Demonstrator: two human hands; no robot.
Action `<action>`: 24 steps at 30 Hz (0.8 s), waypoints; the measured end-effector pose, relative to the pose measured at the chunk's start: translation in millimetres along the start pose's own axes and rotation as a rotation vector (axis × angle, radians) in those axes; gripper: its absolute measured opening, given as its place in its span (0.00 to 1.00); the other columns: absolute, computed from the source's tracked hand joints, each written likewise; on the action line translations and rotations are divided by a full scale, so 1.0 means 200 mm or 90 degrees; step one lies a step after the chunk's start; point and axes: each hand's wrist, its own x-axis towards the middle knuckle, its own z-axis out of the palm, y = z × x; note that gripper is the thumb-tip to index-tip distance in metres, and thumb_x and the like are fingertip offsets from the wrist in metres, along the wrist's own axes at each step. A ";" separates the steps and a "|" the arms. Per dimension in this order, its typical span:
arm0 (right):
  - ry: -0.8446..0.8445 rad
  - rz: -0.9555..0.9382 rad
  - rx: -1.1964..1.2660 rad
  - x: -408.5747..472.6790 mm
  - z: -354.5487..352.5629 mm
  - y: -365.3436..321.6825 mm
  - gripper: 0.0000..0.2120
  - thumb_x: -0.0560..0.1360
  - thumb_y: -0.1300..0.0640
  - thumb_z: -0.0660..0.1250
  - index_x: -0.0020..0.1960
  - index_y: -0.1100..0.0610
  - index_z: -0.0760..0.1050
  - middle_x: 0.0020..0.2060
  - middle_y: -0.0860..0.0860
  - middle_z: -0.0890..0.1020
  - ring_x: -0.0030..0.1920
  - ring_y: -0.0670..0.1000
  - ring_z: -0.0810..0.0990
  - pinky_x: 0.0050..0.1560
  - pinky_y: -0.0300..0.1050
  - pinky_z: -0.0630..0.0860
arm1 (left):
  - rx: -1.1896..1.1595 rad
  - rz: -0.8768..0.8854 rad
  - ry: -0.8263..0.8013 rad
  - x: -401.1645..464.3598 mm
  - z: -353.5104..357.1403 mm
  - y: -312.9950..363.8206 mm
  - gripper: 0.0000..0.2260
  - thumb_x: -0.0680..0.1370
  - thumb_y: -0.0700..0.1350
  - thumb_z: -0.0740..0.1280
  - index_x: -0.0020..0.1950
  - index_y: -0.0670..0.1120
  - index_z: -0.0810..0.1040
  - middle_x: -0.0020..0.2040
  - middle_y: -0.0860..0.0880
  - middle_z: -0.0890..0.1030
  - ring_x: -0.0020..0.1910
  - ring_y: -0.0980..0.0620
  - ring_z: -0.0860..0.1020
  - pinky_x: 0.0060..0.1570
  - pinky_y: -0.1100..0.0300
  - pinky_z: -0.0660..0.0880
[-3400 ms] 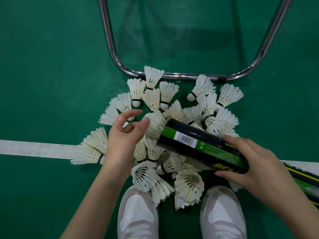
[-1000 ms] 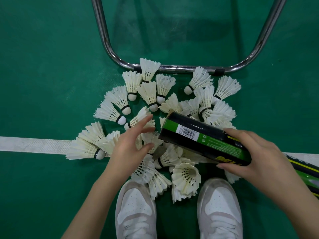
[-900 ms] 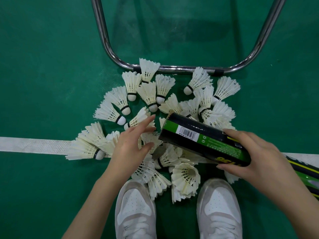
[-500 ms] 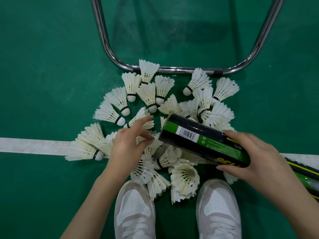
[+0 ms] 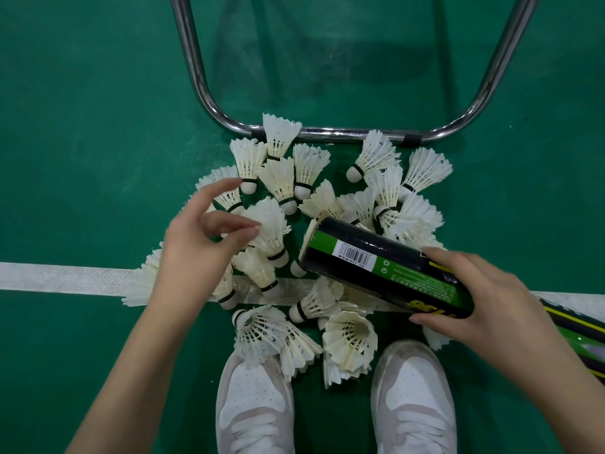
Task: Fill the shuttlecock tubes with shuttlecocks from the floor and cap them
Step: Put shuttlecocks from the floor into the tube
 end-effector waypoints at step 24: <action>-0.004 -0.022 -0.007 0.01 0.01 -0.03 0.35 0.59 0.40 0.73 0.63 0.44 0.66 0.54 0.47 0.78 0.51 0.55 0.78 0.50 0.53 0.74 | -0.243 -0.112 -0.007 -0.08 0.15 0.06 0.23 0.74 0.39 0.69 0.65 0.57 0.70 0.41 0.52 0.85 0.43 0.59 0.82 0.45 0.70 0.77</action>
